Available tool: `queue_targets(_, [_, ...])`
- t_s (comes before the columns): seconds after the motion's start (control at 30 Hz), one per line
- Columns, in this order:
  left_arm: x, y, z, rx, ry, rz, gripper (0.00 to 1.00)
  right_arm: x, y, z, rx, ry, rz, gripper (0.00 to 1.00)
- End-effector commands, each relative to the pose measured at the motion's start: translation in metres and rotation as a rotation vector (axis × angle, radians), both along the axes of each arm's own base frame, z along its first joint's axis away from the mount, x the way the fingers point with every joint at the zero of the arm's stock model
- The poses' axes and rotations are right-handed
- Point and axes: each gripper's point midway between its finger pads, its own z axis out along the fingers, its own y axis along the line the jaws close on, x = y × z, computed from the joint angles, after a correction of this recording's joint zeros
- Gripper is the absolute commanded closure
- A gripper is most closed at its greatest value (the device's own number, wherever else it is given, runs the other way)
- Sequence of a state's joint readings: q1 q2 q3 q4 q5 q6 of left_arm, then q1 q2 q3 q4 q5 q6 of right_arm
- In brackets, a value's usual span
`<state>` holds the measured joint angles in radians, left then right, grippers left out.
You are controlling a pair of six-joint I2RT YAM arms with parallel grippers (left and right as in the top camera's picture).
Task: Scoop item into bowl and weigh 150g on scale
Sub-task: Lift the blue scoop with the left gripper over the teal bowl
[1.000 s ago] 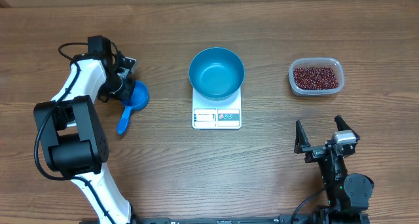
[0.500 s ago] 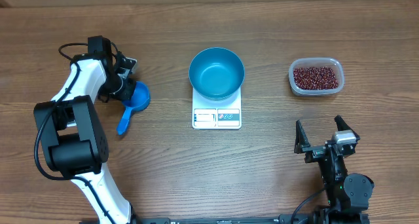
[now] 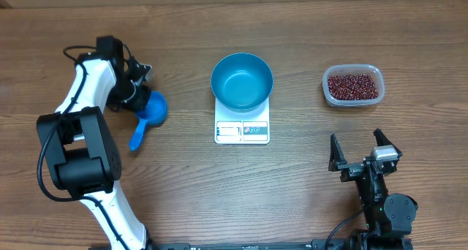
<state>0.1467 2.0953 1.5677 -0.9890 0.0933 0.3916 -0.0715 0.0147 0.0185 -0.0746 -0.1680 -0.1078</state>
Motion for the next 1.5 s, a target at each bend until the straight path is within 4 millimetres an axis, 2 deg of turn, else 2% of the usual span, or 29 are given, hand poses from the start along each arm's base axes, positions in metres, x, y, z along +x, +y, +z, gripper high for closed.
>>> queue_targets(0.0, [0.018,0.002,0.022,-0.008,-0.042,0.028,0.96,0.000,-0.002,-0.001,0.001,-0.005,-0.013,0.00])
queue_targets(0.17, [0.027,0.000,0.047,-0.026,-0.063,0.056,0.96,0.000,-0.002,-0.001,0.001,-0.005,-0.013,0.00])
queue_targets(0.33, [0.040,-0.016,0.079,-0.131,-0.116,0.078,0.96,0.000,-0.002,-0.001,0.001,-0.005,-0.013,0.00])
queue_targets(0.53, [0.052,-0.024,0.117,-0.209,-0.146,0.251,0.96,0.000,-0.002,-0.001,0.001,-0.005,-0.013,0.00])
queue_targets(0.9, [0.048,-0.073,0.180,-0.553,-0.061,0.467,0.96,0.000,-0.002,-0.001,0.001,-0.005,-0.013,0.00])
queue_targets(1.0, [0.044,-0.084,0.186,-0.630,0.014,0.575,0.96,0.000,-0.002,-0.001,0.001,-0.005,-0.013,0.00])
queue_targets(1.13, [0.032,-0.096,0.184,-0.634,0.137,0.735,0.96,0.000,-0.002,-0.001,0.001,-0.005,-0.013,0.00])
queue_targets(1.27, [0.022,-0.117,0.183,-0.623,0.211,0.766,0.96,0.000,-0.002,-0.001,0.001,-0.005,-0.013,0.00])
queue_targets(1.47, [0.014,-0.161,0.185,-0.627,0.266,0.729,0.96,0.000,-0.002,-0.001,0.001,-0.005,-0.013,0.00])
